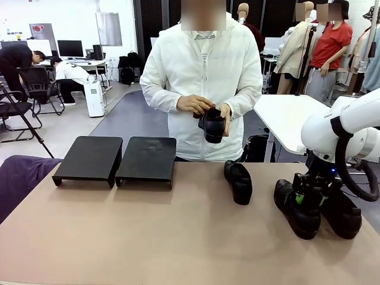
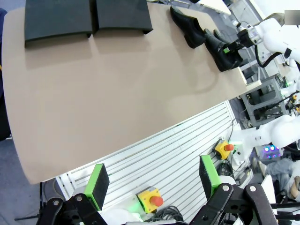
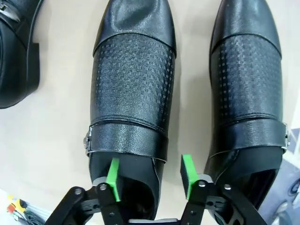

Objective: Organize the shoes by placing them on the stand.
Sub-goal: Pick up one Shoe and place it in the middle of the table.

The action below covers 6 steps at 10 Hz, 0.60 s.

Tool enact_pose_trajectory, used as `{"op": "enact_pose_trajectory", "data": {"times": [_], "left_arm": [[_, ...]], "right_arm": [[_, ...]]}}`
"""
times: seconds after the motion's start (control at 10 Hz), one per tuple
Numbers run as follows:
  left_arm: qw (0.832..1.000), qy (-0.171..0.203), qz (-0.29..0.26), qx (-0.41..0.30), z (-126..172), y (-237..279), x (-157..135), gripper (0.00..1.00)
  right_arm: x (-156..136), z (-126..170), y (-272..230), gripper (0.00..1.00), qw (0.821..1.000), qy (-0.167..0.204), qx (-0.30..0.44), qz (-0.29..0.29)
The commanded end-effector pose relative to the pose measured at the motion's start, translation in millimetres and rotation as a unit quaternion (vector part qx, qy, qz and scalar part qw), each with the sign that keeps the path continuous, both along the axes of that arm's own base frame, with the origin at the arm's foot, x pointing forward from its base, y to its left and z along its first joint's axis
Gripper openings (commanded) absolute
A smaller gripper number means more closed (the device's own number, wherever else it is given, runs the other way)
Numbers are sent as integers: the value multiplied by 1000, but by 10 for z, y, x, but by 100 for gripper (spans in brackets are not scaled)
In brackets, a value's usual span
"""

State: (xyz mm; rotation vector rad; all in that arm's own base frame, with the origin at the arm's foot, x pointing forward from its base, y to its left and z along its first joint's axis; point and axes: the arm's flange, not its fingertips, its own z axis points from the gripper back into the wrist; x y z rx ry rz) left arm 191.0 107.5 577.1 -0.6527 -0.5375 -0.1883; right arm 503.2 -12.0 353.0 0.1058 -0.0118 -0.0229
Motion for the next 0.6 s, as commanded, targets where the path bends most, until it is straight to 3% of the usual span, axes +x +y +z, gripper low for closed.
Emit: {"op": "enact_pose_trajectory", "data": {"times": [0.0,0.5], "left_arm": [[1000,-6,-7,-6,-3,13,-11,100],[1000,-6,-7,-6,-3,13,-11,100]], "right_arm": [[70,6,43,0,1000,13,-18,-4],[44,-18,46,0,1000,18,-12,3]]}}
